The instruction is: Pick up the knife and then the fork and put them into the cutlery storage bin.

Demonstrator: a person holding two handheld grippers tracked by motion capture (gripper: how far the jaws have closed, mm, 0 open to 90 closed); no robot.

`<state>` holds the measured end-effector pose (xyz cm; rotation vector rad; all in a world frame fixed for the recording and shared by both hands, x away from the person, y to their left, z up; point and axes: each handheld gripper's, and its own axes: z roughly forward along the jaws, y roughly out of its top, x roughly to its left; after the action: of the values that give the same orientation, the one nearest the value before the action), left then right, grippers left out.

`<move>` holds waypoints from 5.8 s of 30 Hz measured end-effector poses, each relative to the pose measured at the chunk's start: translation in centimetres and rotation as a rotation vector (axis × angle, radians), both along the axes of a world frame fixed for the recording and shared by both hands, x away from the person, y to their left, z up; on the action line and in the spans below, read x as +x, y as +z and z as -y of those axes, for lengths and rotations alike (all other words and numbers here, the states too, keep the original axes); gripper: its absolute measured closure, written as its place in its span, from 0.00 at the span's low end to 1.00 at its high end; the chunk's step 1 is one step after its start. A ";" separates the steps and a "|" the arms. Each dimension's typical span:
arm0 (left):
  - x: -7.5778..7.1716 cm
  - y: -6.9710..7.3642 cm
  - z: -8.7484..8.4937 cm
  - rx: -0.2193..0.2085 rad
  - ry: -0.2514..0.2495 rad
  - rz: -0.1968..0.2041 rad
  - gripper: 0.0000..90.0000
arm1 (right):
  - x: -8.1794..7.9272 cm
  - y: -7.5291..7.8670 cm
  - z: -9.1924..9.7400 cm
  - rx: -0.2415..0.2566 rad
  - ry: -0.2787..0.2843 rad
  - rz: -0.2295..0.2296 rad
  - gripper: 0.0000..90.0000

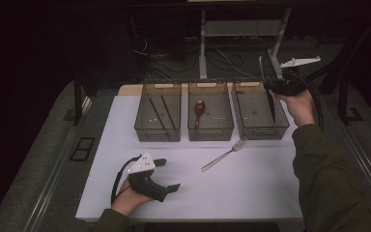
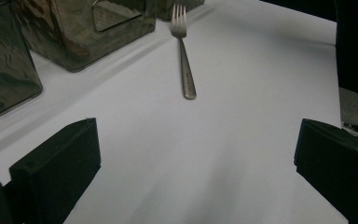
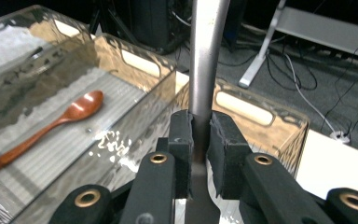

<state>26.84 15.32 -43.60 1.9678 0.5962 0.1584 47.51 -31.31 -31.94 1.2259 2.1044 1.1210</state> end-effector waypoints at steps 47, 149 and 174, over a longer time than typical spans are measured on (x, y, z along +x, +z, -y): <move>-0.2 0.1 0.0 0.011 -0.003 0.002 0.00 | -1.9 -3.6 -1.4 0.017 0.108 -0.140 0.69; -0.2 -0.2 0.3 0.041 -0.027 -0.006 0.00 | -13.3 -9.9 -14.7 -0.694 0.823 -0.469 0.94; 0.1 -0.4 0.2 0.050 -0.022 0.007 0.00 | -11.7 -4.9 -7.6 -0.242 0.554 -0.314 0.94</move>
<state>26.99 15.11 -43.97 2.0207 0.5705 0.1681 35.83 -23.73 -36.85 0.7584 2.8336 0.8777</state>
